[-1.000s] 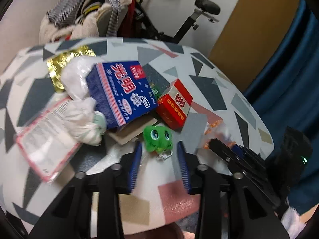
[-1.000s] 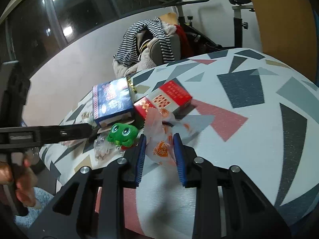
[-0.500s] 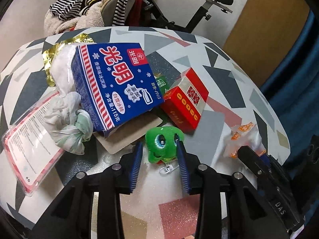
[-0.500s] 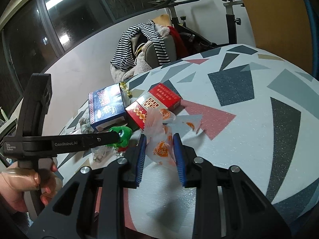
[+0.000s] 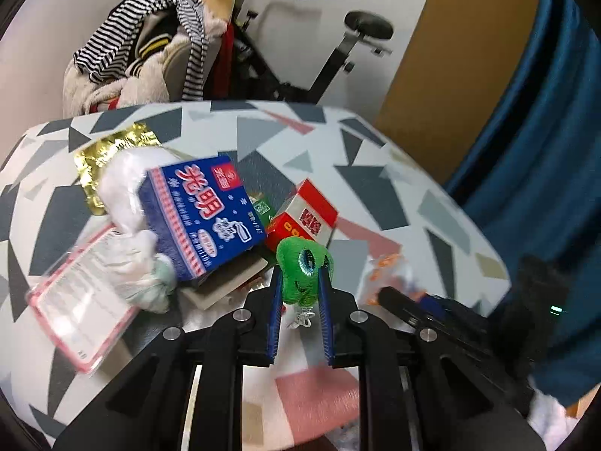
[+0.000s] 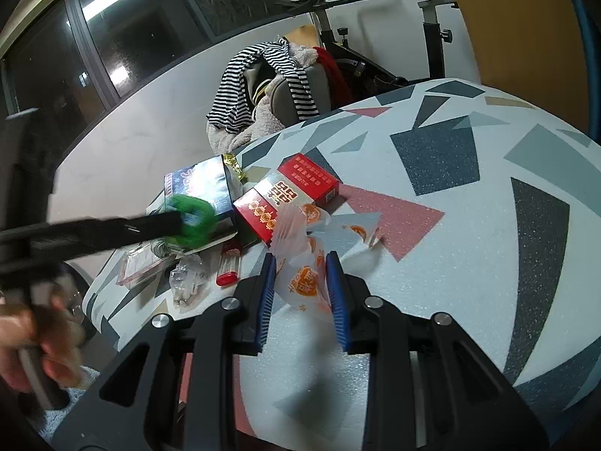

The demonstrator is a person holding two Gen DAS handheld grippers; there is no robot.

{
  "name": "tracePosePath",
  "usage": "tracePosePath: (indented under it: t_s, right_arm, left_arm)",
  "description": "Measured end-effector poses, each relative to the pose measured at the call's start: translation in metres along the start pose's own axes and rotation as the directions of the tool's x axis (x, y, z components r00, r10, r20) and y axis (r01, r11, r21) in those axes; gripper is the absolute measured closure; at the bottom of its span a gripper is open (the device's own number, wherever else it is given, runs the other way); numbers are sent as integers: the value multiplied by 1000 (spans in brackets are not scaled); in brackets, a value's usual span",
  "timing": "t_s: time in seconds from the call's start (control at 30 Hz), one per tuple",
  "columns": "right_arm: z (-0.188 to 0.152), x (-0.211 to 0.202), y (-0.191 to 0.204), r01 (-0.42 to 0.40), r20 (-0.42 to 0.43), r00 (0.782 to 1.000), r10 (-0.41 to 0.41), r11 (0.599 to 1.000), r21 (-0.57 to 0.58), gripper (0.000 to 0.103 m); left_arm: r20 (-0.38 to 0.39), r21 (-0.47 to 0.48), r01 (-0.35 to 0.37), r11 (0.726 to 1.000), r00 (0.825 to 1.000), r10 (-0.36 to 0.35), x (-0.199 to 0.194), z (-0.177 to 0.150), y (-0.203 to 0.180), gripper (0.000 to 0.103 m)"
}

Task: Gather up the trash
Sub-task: 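Drop the wrapper into the brown bin with right tool while left tool lowers frog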

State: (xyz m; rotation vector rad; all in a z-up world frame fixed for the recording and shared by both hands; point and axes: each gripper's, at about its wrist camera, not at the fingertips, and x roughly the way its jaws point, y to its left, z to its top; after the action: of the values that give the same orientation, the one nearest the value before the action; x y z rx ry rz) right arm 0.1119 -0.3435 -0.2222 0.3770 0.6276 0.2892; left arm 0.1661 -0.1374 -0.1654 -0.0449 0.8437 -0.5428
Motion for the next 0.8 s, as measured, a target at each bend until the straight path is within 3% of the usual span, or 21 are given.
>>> tracePosePath:
  t_s: [0.2, 0.47, 0.8]
  right_arm:
    - [-5, 1, 13, -9, -20, 1000, 8, 999, -39, 73]
    - [-30, -6, 61, -44, -93, 995, 31, 989, -139, 73]
    - [-96, -18, 137, -133, -262, 964, 56, 950, -284, 73]
  left_arm:
    - [2, 27, 35, 999, 999, -35, -48, -33, 11, 85]
    - [-24, 122, 17, 992, 1000, -14, -96, -113, 30, 85]
    - [-23, 84, 11, 996, 1000, -9, -124, -189, 74, 85]
